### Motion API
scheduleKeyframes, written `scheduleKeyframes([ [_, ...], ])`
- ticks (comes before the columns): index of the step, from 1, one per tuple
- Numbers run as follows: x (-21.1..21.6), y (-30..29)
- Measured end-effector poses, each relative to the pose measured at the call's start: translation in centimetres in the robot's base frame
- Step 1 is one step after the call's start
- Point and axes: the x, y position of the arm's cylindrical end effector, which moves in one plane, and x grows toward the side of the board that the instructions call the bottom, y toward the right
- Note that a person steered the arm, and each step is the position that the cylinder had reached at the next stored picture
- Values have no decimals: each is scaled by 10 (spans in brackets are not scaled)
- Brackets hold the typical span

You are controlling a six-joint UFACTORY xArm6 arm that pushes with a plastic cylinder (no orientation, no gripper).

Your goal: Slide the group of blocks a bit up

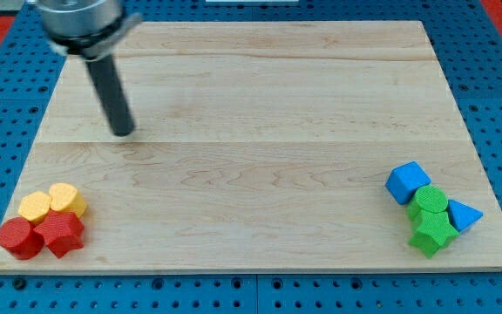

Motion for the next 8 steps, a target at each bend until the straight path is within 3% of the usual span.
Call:
scheduleKeyframes([
  [2, 17, -101],
  [8, 37, -99],
])
